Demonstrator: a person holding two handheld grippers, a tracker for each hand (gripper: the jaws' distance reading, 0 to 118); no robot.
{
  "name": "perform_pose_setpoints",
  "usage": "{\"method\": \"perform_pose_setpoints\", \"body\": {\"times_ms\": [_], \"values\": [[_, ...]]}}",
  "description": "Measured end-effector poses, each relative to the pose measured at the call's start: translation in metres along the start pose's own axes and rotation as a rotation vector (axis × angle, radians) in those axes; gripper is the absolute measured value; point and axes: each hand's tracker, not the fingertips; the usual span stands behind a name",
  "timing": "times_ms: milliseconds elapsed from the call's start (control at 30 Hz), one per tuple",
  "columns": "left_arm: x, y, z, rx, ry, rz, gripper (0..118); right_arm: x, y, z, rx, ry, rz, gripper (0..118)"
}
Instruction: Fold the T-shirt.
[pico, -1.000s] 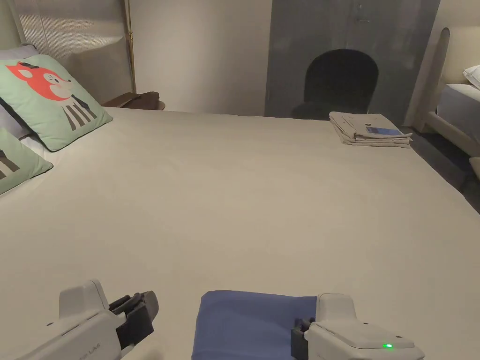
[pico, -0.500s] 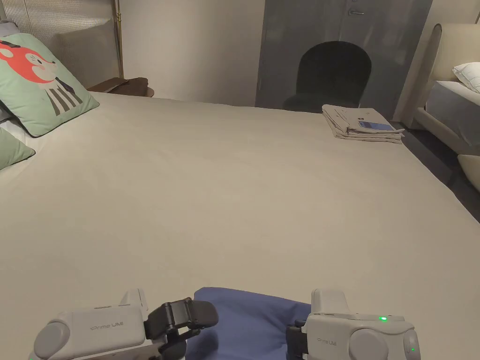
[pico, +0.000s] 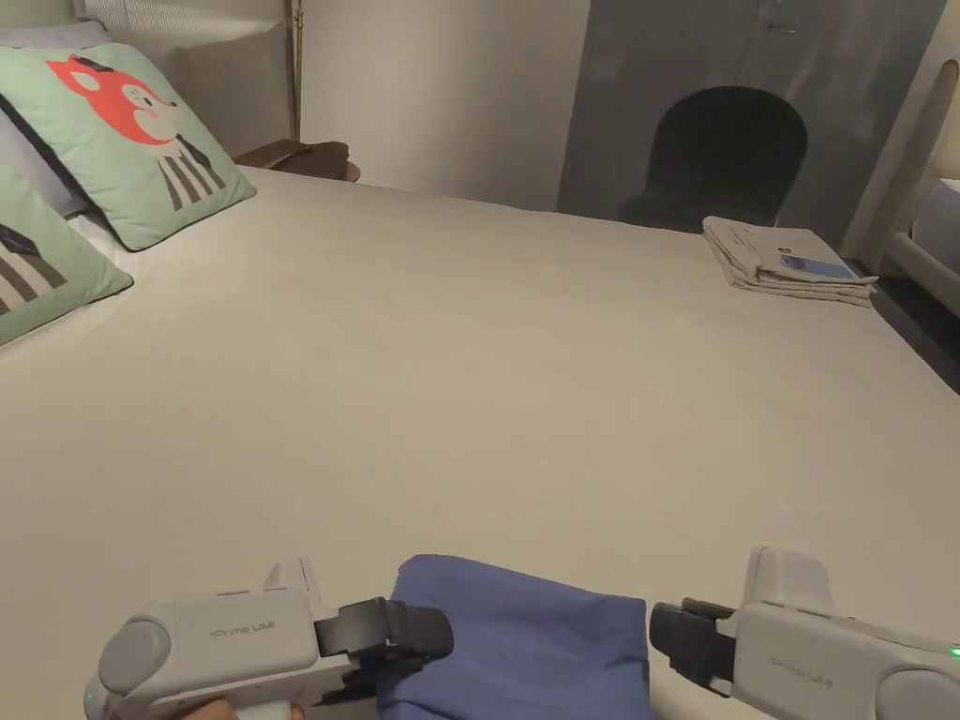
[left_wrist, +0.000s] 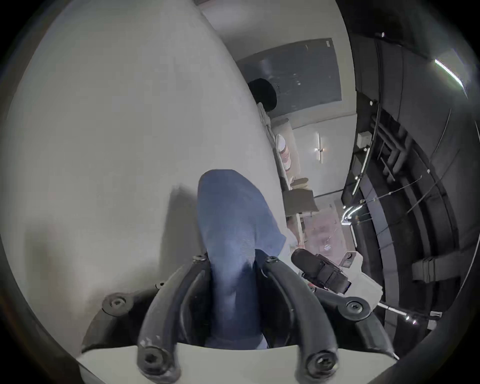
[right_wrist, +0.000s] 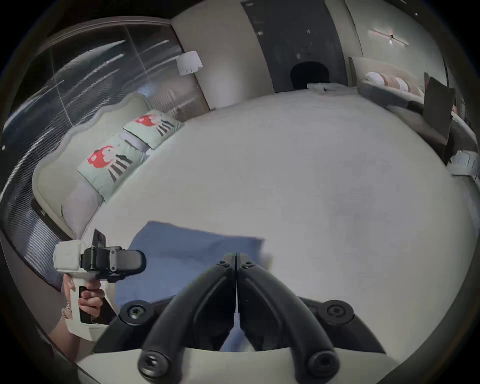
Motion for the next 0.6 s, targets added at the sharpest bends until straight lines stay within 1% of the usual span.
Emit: {"method": "perform_pose_setpoints", "body": {"times_ms": [67,200,367,533,567,600], "values": [[-0.005,0.016,0.03,0.065,0.011,0.012,19,-0.011,0.01,-0.006,0.026,0.015,0.011,0],[-0.029,0.047,0.108,0.21,0.082,0.034,19,-0.039,0.024,-0.024,0.037,0.038,0.033,0],[-0.058,0.079,0.195,0.357,0.177,0.083,19,-0.077,0.033,-0.057,0.012,0.074,0.063,0],[-0.084,0.099,0.236,0.442,0.222,0.145,19,-0.101,0.034,-0.082,-0.017,0.097,0.091,0],[-0.087,0.1,0.239,0.457,0.248,0.163,21,-0.102,0.033,-0.087,-0.02,0.096,0.093,0],[-0.086,0.099,0.239,0.474,0.281,0.177,26,-0.103,0.033,-0.089,-0.026,0.097,0.101,0]]}}
